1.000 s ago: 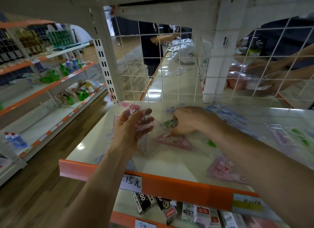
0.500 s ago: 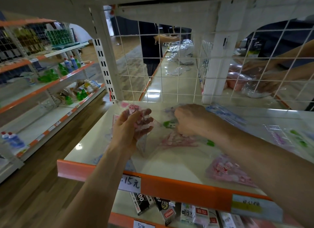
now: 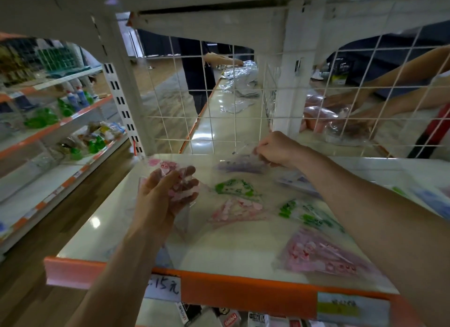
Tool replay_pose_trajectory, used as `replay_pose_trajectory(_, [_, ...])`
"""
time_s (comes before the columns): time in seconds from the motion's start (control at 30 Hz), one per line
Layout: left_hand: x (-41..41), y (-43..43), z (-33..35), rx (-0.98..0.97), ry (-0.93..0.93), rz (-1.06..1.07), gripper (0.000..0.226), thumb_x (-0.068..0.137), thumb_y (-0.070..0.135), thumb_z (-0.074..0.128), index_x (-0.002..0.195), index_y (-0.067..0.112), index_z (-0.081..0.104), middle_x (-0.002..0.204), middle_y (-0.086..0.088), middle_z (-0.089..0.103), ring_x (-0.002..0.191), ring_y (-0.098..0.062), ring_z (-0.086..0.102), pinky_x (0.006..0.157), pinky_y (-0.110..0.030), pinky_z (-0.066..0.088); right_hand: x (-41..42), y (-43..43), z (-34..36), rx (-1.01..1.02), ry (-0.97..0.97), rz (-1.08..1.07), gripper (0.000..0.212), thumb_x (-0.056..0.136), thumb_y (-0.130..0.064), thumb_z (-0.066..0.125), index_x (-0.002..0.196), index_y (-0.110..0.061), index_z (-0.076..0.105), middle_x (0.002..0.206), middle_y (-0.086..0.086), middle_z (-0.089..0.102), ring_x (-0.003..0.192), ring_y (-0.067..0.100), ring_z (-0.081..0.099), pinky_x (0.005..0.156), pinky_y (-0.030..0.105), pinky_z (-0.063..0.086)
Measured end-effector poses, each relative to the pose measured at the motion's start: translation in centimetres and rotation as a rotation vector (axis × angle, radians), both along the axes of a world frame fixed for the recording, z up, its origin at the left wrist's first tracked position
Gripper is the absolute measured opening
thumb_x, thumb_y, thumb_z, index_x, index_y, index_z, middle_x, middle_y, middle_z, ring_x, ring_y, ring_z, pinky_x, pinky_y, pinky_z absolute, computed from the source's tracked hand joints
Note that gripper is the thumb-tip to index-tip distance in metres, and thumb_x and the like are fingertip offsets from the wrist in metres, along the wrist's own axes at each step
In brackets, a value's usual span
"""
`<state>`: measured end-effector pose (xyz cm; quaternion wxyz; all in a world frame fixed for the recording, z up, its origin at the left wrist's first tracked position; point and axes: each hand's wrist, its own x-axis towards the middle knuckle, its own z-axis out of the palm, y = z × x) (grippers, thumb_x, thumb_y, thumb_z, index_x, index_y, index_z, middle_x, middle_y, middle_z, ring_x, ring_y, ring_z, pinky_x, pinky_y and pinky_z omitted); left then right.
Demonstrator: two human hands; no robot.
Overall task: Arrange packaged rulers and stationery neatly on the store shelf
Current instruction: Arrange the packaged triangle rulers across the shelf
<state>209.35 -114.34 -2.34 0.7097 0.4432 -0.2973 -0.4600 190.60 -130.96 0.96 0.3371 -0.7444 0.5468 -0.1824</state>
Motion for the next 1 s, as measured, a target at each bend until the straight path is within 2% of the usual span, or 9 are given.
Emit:
replay_pose_trajectory(0.13, [0.1,-0.1,-0.2,-0.007,-0.005,0.001,0.009,0.095,0.009,0.048,0.095,0.012,0.056,0.089,-0.005,0.073,0.068,-0.014,0.068,0.056,-0.027,0.057,1.6,-1.9,-0.8,0.004,0.089,-0.052,0.018,0.083,-0.001,0.052,0.089,0.011,0.065,0.075,0.021,0.059,0.061,0.026,0.052,0.054,0.029,0.038])
replay_pose_trajectory(0.23, [0.1,-0.2,-0.2,-0.008,0.002,-0.001,0.008,0.095,0.010,0.048,0.098,0.012,0.055,0.089,-0.005,0.074,0.068,-0.014,0.068,0.056,-0.026,0.057,1.6,-1.9,-1.2,-0.118,0.310,-0.026,0.010,0.082,-0.008,0.051,0.078,0.000,0.057,0.084,0.018,0.058,0.074,0.028,0.056,0.062,0.026,0.041])
replay_pose_trajectory(0.3, [0.1,-0.1,-0.1,-0.010,0.009,-0.003,0.006,0.095,0.011,0.049,0.098,0.012,0.054,0.089,-0.005,0.073,0.069,-0.014,0.068,0.056,-0.026,0.057,1.0,-1.4,-0.8,-0.242,0.409,0.016,0.015,0.082,-0.012,0.054,0.089,-0.004,0.065,0.093,0.016,0.064,0.087,0.029,0.062,0.070,0.026,0.046])
replay_pose_trajectory(0.37, [0.1,0.0,0.0,-0.011,0.013,-0.005,0.005,0.095,0.011,0.048,0.097,0.012,0.053,0.089,-0.005,0.073,0.069,-0.015,0.067,0.057,-0.026,0.057,0.6,0.6,0.2,-0.330,0.366,0.107,0.023,0.086,-0.015,0.055,0.104,-0.014,0.069,0.105,0.005,0.067,0.100,0.023,0.061,0.079,0.025,0.044])
replay_pose_trajectory(0.53, [0.0,0.2,0.2,-0.011,0.032,-0.004,0.006,0.096,0.010,0.048,0.097,0.013,0.054,0.090,-0.006,0.073,0.071,-0.016,0.067,0.058,-0.027,0.057,-0.9,8.8,0.8,-0.225,0.372,0.488,0.024,0.090,-0.022,0.057,0.110,-0.026,0.069,0.100,-0.012,0.063,0.092,0.010,0.059,0.077,0.026,0.047])
replay_pose_trajectory(0.6, [0.0,0.2,0.2,-0.009,0.037,-0.007,0.007,0.096,0.011,0.048,0.099,0.013,0.054,0.091,-0.006,0.073,0.071,-0.016,0.067,0.059,-0.027,0.057,-1.5,10.8,0.0,-0.297,0.441,0.507,0.022,0.092,-0.026,0.054,0.109,-0.028,0.067,0.101,-0.013,0.060,0.093,0.009,0.056,0.077,0.027,0.044])
replay_pose_trajectory(0.73, [-0.1,0.3,0.2,-0.006,0.041,-0.010,0.007,0.096,0.011,0.049,0.098,0.012,0.055,0.090,-0.005,0.073,0.071,-0.015,0.067,0.061,-0.027,0.058,-1.9,12.5,-0.7,-0.357,0.465,0.523,0.012,0.090,-0.029,0.053,0.081,-0.037,0.056,0.088,-0.015,0.047,0.086,0.011,0.051,0.075,0.029,0.043])
replay_pose_trajectory(0.87, [0.1,0.3,0.2,-0.006,0.041,-0.016,0.011,0.096,0.011,0.049,0.105,0.010,0.055,0.091,-0.006,0.073,0.070,-0.015,0.068,0.056,-0.026,0.056,-1.5,13.0,-0.5,-0.313,0.467,0.526,0.020,0.091,-0.025,0.054,0.108,-0.031,0.063,0.099,-0.012,0.048,0.096,0.013,0.052,0.081,0.028,0.044])
replay_pose_trajectory(1.0, [0.2,0.2,0.1,-0.004,0.042,-0.017,0.016,0.096,0.012,0.049,0.110,0.008,0.054,0.092,-0.007,0.073,0.070,-0.016,0.068,0.055,-0.026,0.055,-1.3,12.6,-0.7,-0.345,0.490,0.477,0.019,0.090,-0.029,0.055,0.108,-0.028,0.060,0.106,-0.003,0.048,0.101,0.017,0.051,0.080,0.030,0.042])
